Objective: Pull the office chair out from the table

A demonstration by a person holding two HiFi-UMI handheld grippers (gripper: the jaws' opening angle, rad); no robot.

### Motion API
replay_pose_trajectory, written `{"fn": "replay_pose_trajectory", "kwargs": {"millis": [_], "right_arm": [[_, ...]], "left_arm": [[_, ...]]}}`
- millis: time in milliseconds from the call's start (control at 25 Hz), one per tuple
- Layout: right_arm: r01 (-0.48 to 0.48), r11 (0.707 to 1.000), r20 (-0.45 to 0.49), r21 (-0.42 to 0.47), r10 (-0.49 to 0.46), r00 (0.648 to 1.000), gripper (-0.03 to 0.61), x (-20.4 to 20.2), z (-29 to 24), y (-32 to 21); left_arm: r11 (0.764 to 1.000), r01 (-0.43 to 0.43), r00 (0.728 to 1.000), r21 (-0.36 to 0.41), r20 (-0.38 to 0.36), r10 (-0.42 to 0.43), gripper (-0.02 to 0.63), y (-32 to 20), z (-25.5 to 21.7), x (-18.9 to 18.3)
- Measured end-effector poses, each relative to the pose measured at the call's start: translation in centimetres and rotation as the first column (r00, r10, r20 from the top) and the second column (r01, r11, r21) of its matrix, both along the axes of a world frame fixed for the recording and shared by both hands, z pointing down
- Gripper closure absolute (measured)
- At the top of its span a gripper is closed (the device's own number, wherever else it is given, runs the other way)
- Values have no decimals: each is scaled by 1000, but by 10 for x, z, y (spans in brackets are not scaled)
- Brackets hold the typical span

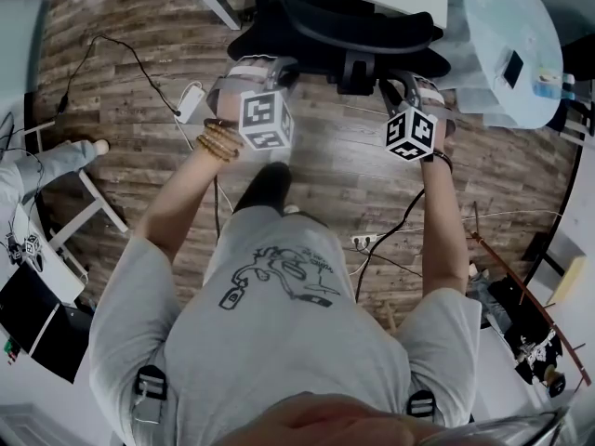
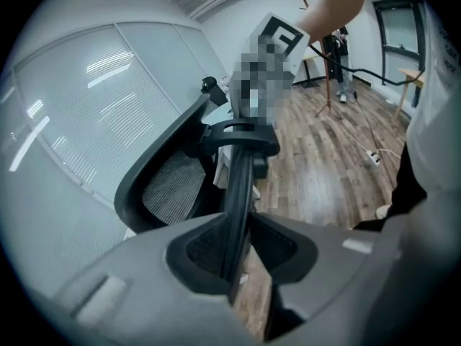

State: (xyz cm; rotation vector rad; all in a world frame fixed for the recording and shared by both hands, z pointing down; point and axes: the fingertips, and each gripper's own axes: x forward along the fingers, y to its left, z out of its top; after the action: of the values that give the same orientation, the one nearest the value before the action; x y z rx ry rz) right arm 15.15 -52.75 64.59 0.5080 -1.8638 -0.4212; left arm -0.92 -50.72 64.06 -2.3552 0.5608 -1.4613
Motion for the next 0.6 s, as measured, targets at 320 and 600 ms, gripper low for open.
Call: {"fn": "replay_pose_trajectory", "kwargs": {"millis": [320,600], "right_arm": [[-33,999,1,-4,33,999,477,-9,1,26],[-32,999,8,-26,32,999,479,-24,-1,53]], "left_arm": [[1000,-9,1000,-9,15,9,523,27,2,-9],[1000,6,999,-12,45,-6,522,49,2,-24]]}}
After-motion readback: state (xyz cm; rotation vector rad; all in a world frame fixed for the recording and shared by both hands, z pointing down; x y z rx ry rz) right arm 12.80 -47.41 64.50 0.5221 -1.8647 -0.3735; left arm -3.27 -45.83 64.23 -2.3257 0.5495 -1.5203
